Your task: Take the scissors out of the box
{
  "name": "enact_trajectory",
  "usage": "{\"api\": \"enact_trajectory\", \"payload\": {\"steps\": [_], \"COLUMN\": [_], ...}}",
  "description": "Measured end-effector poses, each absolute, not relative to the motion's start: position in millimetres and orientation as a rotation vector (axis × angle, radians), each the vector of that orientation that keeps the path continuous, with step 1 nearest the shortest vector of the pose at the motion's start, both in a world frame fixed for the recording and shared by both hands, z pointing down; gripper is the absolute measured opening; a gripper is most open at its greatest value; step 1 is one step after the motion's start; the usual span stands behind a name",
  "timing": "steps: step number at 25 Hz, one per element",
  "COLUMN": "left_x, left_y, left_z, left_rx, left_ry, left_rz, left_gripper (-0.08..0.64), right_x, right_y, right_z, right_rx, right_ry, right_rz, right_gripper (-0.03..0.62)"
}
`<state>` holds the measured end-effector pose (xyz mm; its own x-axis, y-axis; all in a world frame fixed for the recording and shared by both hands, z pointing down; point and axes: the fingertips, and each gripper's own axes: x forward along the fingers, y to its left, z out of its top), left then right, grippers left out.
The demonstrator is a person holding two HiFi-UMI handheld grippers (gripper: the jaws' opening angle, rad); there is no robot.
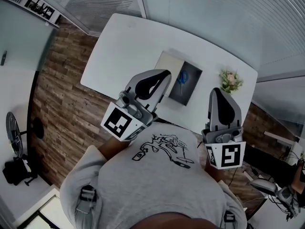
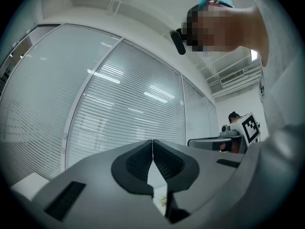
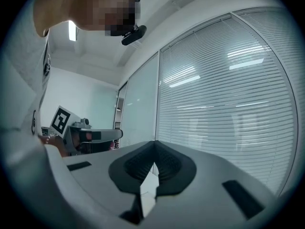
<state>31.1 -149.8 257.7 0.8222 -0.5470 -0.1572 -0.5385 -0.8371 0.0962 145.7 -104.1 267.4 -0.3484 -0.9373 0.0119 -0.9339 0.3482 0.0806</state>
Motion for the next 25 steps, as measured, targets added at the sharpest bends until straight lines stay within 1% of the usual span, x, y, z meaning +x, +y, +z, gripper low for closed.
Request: {"api": "enact_trajectory", "payload": {"steps": [17,25], "left_x": [31.5,24.8], "left_y": [-158.1,-175.9], "left_z": [273.4,277.4], "left_rx": [2.934,2.915], "left_ry": [-0.846,-0.869], "left_rz": [-0.245,-0.240], "left_gripper": [0.021,0.021], "right_x": [144.3,143.2], "right_y": [-117.2,-148.2], "right_z": [287.8,326.5], "right_rx": [1.743,1.689], "right_ry": [-2.493,-2.444], "right_rz": [-0.016,0.105], "right_gripper": [0.005,0.008]}}
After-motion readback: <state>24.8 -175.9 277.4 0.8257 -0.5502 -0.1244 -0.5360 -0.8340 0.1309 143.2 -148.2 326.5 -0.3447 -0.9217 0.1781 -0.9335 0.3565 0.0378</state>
